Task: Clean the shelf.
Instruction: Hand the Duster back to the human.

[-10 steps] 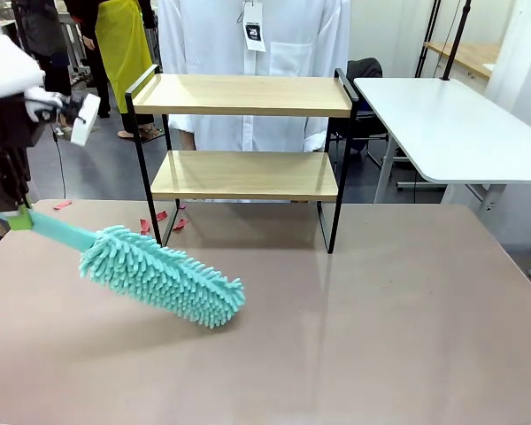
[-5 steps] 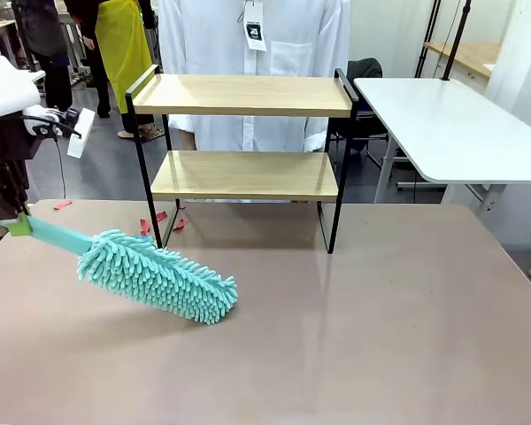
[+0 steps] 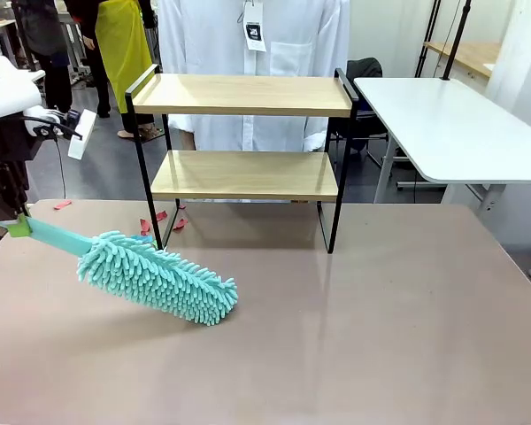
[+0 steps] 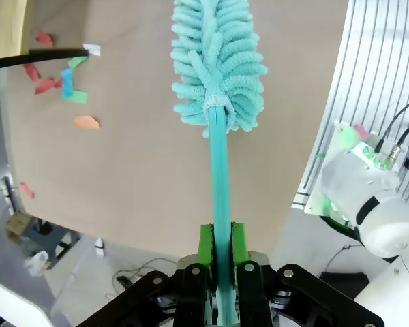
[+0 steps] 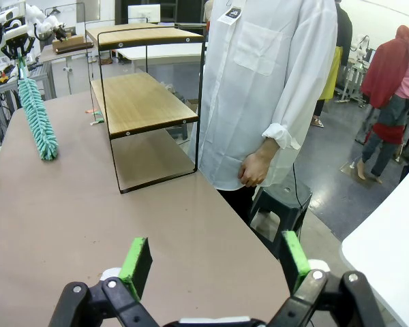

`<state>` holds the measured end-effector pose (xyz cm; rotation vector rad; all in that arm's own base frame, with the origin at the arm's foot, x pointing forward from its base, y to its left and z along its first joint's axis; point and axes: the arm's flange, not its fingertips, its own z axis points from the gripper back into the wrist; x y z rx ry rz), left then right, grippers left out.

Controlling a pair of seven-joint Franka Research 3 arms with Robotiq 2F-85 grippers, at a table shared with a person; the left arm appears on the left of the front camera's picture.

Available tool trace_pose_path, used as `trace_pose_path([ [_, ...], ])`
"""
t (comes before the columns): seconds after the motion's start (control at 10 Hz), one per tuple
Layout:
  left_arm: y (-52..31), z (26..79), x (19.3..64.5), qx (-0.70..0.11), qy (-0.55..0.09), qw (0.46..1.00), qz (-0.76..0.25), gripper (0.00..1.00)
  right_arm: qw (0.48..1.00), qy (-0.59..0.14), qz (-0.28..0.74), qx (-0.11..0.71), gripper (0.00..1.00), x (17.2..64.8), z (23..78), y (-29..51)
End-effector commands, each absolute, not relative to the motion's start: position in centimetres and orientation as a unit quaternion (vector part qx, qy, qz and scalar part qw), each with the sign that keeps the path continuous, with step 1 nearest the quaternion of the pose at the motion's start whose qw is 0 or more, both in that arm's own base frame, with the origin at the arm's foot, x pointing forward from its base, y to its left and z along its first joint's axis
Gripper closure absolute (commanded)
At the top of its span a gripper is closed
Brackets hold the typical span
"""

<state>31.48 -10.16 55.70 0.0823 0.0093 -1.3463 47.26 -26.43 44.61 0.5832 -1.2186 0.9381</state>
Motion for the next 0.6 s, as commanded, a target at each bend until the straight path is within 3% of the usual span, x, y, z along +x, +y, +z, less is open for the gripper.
trace_pose_path([
  [0.0, -10.14, 56.14, 31.37, 0.036, 0.006, 0.781, -0.623, 0.87, 0.680, -0.544, 0.419, 0.257, 0.00, 47.35, 44.88, -26.33],
  [0.5, -10.16, 55.70, 31.48, 0.038, 0.004, 0.781, -0.623, 0.87, 0.680, -0.543, 0.418, 0.260, 0.00, 47.26, 44.61, -26.43],
])
